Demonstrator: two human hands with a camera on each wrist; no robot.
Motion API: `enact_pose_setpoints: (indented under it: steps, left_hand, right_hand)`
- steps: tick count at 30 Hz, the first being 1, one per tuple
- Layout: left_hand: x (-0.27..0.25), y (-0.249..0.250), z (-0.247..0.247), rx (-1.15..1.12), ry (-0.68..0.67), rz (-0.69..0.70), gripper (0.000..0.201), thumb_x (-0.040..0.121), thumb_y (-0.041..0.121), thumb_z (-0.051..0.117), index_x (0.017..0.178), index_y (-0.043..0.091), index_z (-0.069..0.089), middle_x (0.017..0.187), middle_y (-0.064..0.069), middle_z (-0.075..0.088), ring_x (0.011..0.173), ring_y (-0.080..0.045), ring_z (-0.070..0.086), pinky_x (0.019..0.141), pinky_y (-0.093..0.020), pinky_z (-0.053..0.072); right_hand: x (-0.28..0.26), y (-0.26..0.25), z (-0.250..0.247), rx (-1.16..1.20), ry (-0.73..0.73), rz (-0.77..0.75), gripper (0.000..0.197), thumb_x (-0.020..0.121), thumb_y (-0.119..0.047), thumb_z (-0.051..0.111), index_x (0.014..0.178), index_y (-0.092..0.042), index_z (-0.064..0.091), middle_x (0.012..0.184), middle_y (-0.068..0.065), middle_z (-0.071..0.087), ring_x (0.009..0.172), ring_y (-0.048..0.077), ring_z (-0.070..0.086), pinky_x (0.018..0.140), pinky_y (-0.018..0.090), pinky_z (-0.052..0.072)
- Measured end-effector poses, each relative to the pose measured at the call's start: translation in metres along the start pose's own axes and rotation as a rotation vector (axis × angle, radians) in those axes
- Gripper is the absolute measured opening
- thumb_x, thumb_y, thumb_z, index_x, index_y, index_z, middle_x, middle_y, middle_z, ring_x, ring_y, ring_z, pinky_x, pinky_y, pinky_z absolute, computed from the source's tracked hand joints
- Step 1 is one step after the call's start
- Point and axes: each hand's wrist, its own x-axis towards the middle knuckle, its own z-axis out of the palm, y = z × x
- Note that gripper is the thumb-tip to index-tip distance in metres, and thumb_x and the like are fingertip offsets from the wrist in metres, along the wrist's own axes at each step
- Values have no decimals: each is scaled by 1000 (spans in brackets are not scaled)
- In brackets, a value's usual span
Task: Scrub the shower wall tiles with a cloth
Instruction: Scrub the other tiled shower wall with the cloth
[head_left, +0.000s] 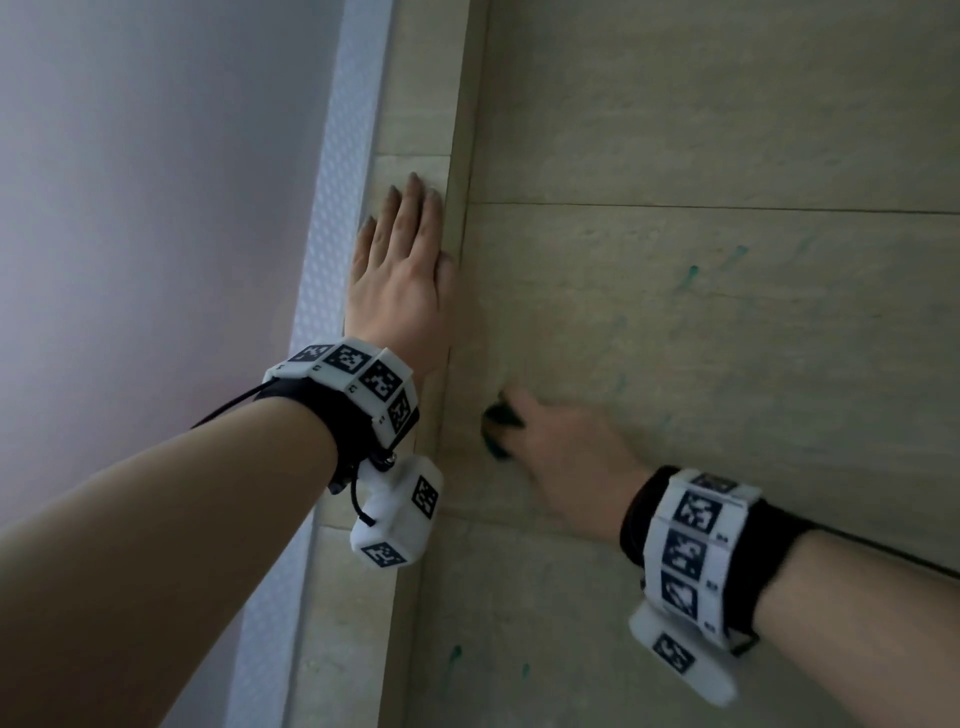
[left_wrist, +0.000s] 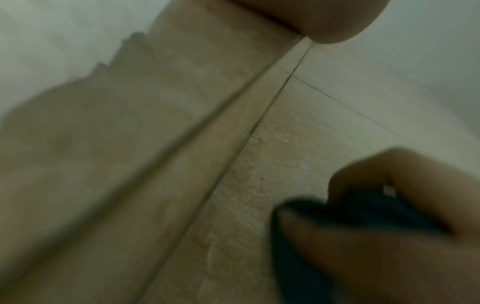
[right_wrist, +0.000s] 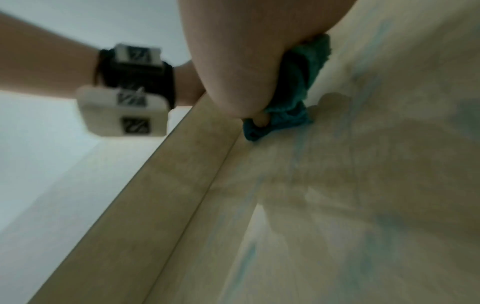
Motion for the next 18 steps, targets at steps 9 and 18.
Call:
enact_pose_setpoints:
  steps: [9,18]
  left_hand:
    - [1,-1,0,2,-10,-12,52,104,25,23,153,16,9,162,0,2,148,-13,-3,117,-25,-9]
    - [-1,-1,-1,-4,-18,-3,52,104,25,22,153,16,9,162,0,1,148,-13,-4,118,-26,-9]
  right_hand:
    - [14,50,-25,52,242,367,41,90,0,48,128,-10,54,142,11,27,89,39,58,74,40,50]
    - [-19,3,9,-144,28,-180,36,54,-7,79,89,-12,74,91,8,66,44,19,49,36,22,33]
